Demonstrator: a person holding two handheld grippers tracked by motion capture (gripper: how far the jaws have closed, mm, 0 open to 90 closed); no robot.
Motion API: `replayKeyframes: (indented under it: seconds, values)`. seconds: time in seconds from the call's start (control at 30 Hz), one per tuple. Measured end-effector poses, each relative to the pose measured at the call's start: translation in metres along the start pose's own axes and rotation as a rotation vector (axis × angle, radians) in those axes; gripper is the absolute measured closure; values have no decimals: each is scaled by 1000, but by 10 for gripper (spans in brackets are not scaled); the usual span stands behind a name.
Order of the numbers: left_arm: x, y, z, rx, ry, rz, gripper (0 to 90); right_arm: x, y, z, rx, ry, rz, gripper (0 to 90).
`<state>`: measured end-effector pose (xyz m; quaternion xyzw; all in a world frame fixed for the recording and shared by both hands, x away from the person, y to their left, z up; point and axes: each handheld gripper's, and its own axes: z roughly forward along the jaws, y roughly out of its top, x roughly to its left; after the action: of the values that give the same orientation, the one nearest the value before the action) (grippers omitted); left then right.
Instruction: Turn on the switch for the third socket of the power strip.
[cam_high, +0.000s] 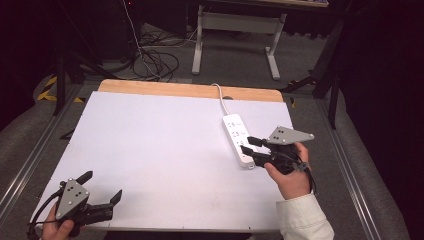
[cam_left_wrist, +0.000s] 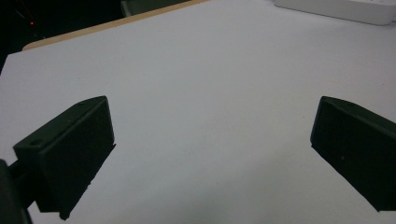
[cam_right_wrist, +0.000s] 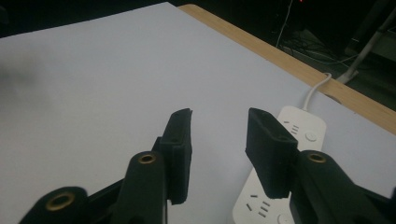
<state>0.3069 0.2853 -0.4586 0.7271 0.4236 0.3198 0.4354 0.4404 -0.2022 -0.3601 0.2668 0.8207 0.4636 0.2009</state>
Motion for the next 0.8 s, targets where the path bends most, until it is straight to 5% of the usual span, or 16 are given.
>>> replayKeyframes:
  seconds: [0.3, 0.8]
  values:
    - [1, 0, -1, -3, -6, -1, 0, -22, 3, 21, 48, -61, 70, 880]
    - [1, 0, -1, -4, -6, -4, 0, -50, -6, 59, 150, -141, 140, 900]
